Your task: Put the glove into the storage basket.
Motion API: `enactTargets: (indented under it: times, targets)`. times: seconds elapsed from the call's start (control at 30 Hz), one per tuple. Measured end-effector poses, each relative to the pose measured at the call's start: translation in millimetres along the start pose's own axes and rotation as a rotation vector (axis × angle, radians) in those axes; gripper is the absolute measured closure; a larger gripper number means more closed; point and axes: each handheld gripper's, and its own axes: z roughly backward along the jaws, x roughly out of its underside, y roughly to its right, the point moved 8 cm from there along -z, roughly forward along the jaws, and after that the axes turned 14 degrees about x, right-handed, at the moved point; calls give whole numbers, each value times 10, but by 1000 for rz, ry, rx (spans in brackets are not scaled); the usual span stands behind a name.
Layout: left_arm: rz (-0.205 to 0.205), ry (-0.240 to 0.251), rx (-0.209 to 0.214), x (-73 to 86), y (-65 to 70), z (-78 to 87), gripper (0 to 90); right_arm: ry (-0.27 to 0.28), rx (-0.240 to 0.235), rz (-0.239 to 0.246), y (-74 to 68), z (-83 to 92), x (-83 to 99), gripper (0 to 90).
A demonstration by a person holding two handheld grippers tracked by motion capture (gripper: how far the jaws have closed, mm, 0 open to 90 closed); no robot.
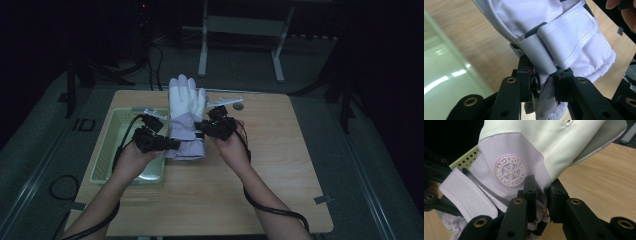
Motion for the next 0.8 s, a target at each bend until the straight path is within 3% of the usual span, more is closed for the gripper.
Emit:
enactTargets:
  times: [0.47,0.67,0.8]
  targets:
    - [36,-7,-42,378,-350,535,721,-25,-51,28,-707,-375,-178,787]
    - [71,-15,-53,619,-531,795,721,-38,-84,37,-1026,-556,-214,788]
    - [59,-27,-56,714,-618,911,720,-42,-98,41,-1158,-635,-221,787]
